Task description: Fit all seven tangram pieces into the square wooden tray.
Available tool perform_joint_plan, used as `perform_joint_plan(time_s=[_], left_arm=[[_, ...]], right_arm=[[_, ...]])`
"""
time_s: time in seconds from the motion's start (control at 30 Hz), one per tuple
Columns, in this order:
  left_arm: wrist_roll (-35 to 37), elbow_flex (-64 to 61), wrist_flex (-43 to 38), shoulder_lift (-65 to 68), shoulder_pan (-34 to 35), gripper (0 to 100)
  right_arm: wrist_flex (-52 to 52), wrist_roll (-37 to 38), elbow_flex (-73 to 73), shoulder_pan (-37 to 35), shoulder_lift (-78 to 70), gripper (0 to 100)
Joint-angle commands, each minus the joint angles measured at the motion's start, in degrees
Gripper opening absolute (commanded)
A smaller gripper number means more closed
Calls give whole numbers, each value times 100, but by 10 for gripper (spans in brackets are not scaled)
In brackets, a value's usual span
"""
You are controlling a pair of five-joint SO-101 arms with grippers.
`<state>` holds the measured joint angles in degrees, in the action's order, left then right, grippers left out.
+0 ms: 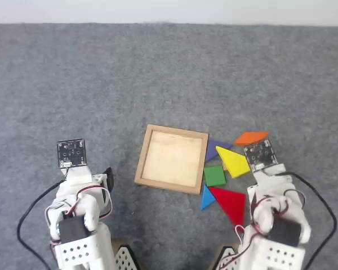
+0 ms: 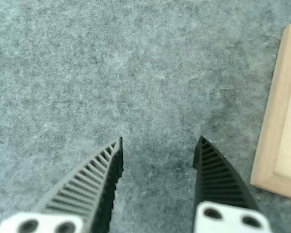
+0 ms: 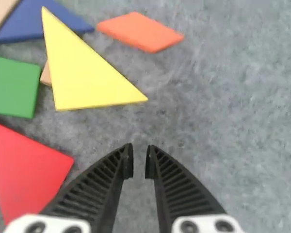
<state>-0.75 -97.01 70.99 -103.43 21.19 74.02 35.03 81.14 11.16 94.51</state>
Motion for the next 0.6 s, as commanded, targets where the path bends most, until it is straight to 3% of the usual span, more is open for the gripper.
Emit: perform_joint_plan(time_s=[0.0, 0.2, 0.37, 0.57], left_arm=[[-35, 57, 26, -105, 9, 234], [-35, 57, 26, -105, 9, 234], [-35, 57, 26, -105, 9, 234], [-35, 57, 26, -105, 18, 234]], right_arm=[[-286, 53, -1310, -40, -1982, 73], [-277, 79, -3015, -1244, -4989, 73], [-462, 202, -4149, -2378, -6475, 74], [-752, 431, -4334, -2651, -7248, 132]])
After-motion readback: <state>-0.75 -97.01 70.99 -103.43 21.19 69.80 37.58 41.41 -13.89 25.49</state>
